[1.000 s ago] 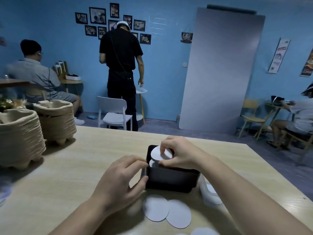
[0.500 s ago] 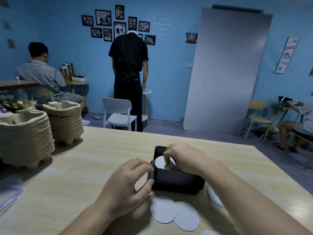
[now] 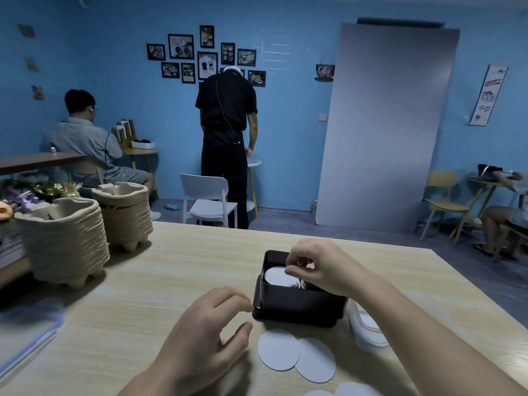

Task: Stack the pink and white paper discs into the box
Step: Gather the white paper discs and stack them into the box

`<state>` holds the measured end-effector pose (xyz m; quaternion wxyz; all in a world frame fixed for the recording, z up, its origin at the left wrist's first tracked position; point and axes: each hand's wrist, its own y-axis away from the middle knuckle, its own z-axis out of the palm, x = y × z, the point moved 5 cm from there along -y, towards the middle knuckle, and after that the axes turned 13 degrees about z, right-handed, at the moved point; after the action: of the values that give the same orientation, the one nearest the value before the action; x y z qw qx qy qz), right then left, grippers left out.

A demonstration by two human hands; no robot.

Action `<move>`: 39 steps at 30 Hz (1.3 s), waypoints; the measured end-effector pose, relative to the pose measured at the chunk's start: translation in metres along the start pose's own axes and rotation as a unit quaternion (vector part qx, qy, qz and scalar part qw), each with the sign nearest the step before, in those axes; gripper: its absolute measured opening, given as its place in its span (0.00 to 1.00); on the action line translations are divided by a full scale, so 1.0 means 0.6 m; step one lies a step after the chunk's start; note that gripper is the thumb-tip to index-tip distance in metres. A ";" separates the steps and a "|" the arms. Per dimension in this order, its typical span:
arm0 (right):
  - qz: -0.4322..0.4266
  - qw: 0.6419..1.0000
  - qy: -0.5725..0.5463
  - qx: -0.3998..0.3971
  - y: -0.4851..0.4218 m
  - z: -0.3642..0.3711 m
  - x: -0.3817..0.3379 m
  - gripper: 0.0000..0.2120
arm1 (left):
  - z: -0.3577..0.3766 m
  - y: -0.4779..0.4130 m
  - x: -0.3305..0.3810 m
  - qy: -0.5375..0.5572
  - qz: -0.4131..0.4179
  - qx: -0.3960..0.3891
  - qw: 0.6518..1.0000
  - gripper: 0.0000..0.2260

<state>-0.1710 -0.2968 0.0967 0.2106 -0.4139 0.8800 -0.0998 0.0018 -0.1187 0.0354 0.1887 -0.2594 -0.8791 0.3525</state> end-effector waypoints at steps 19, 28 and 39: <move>-0.140 0.982 -0.115 -0.059 0.188 0.101 -0.114 0.05 | -0.022 0.112 0.066 0.068 -0.093 -0.146 0.982 0.04; -0.153 0.975 -0.121 -0.105 0.205 0.107 -0.129 0.04 | -0.040 0.137 0.094 0.105 -0.120 -0.223 0.962 0.20; -0.154 0.966 -0.131 -0.163 0.215 0.105 -0.143 0.10 | -0.039 0.143 0.105 0.087 -0.129 -0.250 0.956 0.31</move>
<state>-0.1821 -0.1485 0.0200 0.2361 -0.5825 0.7747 0.0690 -0.0086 -0.0165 -0.0009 0.2376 -0.2130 -0.9452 0.0698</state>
